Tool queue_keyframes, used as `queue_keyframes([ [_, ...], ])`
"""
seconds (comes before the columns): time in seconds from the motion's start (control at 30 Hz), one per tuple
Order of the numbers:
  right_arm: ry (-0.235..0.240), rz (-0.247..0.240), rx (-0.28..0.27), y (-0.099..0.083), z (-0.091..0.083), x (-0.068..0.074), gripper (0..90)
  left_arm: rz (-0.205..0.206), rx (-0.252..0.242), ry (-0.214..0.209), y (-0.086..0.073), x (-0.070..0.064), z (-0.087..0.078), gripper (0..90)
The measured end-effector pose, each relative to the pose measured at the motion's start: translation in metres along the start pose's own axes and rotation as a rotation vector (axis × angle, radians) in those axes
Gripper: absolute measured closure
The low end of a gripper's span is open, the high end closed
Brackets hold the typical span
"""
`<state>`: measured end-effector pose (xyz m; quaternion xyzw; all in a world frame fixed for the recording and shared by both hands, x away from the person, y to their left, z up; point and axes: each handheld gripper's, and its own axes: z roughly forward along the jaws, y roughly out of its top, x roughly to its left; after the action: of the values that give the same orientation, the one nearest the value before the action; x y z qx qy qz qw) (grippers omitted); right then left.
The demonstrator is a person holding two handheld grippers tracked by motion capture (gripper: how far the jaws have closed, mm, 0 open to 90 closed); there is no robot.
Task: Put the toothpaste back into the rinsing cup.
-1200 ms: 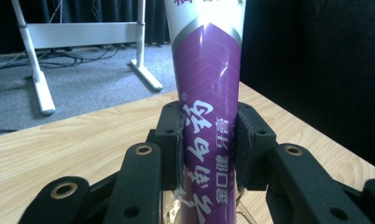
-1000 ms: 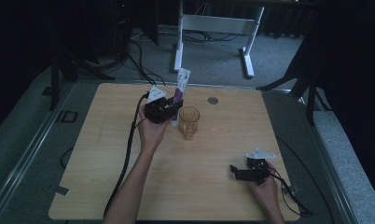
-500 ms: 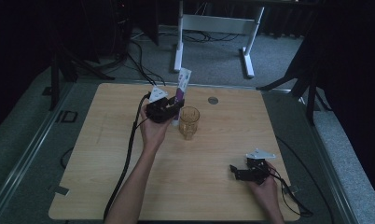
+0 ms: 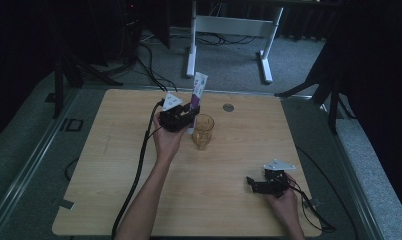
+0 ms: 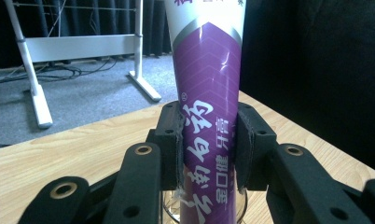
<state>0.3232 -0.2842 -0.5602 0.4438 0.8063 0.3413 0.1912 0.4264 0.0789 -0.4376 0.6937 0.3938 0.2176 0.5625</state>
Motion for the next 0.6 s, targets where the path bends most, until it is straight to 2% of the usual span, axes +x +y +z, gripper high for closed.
queue_keyframes([
  [0.6, 0.0, 0.0, 0.0, 0.0, 0.0, 0.0, 13.7, 0.007, -0.019, -0.01, 0.0018, -0.0033, 0.0104, 66.4],
])
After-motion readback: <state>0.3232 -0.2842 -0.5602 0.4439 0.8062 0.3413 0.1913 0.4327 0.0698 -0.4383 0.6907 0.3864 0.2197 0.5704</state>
